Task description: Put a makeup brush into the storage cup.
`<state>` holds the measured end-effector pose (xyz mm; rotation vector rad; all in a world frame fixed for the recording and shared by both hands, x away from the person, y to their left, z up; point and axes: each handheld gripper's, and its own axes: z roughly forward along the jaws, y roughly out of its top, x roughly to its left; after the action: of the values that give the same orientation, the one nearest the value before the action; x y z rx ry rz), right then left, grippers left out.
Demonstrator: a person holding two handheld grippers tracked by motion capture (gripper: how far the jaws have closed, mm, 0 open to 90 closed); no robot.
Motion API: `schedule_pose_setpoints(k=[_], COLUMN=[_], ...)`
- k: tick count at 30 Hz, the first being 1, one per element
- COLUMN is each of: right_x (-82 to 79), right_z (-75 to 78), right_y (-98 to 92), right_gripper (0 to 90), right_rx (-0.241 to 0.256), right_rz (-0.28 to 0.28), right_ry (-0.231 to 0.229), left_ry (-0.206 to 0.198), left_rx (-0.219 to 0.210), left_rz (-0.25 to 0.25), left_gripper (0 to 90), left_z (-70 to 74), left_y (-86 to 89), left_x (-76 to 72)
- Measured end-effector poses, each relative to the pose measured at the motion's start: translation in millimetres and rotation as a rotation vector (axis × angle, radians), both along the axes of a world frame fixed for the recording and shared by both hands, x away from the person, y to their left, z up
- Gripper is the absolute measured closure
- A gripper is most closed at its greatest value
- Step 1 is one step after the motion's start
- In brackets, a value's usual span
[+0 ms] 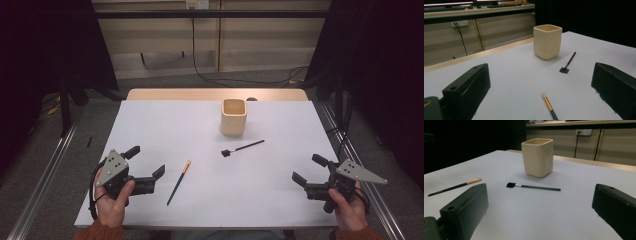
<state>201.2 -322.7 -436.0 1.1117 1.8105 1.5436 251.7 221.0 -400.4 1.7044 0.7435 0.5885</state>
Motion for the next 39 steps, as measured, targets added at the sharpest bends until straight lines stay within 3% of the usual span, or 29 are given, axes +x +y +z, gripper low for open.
schedule_pose_setpoints(k=[3,5,6,9,20,21,30,33,39], right_x=[-0.1,-0.6,-0.3,0.2,-0.4,-0.5,-0.2,-0.4,-0.4], right_z=[-0.2,0.2,0.1,-0.3,-0.2,-0.1,-0.3,-0.3,-0.3], right_y=[0.3,0.0,0.1,1.5,2.6,2.9,3.2,4.0,3.1], right_gripper=[0.0,0.0,0.0,0.0,0.0,0.0,0.0,0.0,0.0], right_rx=[-0.003,-0.004,-0.006,-0.011,-0.008,-0.01,-0.01,-0.01,-0.008], right_rz=[0.004,0.003,0.004,0.005,0.019,0.02,0.018,0.023,0.022], right_ry=[-0.001,-0.001,-0.002,0.004,0.008,0.006,0.008,0.009,0.008], left_ry=[-0.006,0.009,0.009,-0.014,0.035,0.05,0.06,0.062,0.132], left_rx=[-0.004,-0.057,-0.057,-0.021,-0.014,-0.004,0.009,0.01,0.081], left_rz=[0.003,0.019,0.019,0.027,-0.005,-0.03,-0.075,-0.067,-0.047], left_gripper=[2.2,2.1,2.0,1.8,1.8,1.8,2.2,2.4,1.7], left_z=[2.2,3.3,3.3,5.5,4.2,4.1,9.9,13.3,17.0], left_y=[-2.0,-4.2,-4.2,-9.8,-15.7,-19.1,-29.9,-33.4,-41.0], left_x=[3.4,8.9,8.9,16.0,36.3,39.2,45.4,48.8,61.2])
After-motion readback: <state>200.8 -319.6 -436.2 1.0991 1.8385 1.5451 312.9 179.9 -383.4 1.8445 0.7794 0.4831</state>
